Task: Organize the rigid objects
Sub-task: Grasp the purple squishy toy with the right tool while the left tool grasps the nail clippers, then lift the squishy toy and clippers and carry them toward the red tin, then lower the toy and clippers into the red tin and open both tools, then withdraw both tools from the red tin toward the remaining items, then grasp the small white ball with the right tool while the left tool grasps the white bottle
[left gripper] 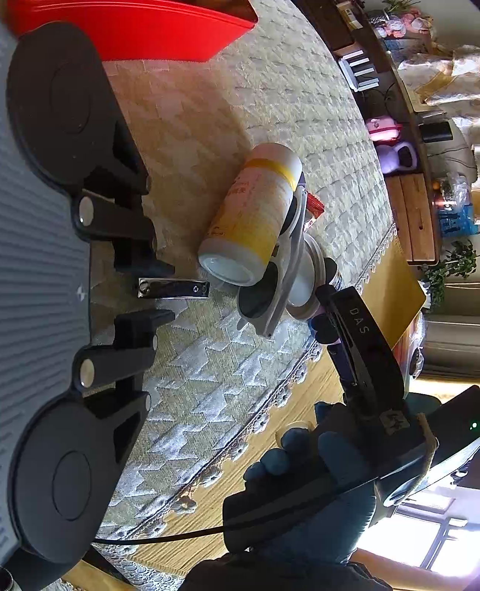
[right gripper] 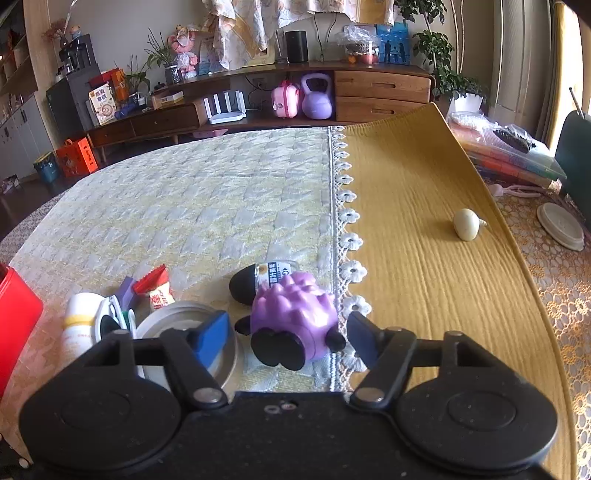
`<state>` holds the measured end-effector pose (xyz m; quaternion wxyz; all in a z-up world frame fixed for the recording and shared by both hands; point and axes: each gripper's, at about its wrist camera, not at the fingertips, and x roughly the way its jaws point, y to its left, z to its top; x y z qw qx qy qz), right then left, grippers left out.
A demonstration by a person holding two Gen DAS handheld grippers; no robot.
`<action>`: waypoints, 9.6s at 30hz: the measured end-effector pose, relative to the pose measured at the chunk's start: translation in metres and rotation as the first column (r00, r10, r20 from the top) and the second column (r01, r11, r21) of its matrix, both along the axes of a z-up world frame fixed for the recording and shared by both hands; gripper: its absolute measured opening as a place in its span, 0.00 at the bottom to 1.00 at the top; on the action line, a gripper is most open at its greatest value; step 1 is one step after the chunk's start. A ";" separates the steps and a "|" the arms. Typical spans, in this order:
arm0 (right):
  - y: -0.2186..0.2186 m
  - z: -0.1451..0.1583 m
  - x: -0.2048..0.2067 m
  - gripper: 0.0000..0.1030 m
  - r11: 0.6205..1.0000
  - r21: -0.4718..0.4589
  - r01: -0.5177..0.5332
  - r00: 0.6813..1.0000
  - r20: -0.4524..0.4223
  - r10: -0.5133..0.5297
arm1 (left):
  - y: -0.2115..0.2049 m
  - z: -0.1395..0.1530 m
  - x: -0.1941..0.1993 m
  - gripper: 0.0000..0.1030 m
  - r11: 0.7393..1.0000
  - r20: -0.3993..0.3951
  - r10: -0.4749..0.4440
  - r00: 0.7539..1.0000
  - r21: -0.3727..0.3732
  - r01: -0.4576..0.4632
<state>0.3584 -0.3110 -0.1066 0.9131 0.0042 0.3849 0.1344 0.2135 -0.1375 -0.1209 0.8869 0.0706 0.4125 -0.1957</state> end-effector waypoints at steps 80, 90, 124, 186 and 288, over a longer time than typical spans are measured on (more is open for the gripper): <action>-0.012 -0.004 -0.149 0.74 0.998 -0.064 -0.023 1.000 0.007 0.024 | 0.074 0.039 -0.047 0.11 0.954 -0.093 0.262 0.961 -0.124 -0.272; -0.005 -0.005 -0.120 0.66 0.995 -0.093 -0.033 0.999 0.029 0.036 | 0.072 0.036 -0.043 0.11 0.956 -0.100 0.260 0.960 -0.115 -0.271; 0.097 0.104 -0.171 0.54 0.959 -0.058 -0.277 0.945 0.161 0.283 | 0.148 0.101 -0.047 0.11 0.894 0.009 0.396 0.918 -0.232 -0.384; 0.296 0.033 -0.101 0.64 0.853 -0.243 -0.462 0.866 0.082 0.493 | 0.278 0.034 0.039 0.11 0.831 -0.067 0.546 0.835 -0.084 -0.550; -0.107 -0.022 0.100 0.52 0.956 0.009 0.293 0.953 0.082 -0.293 | 0.027 0.004 0.088 0.71 0.854 -0.139 0.486 0.863 -0.132 -0.503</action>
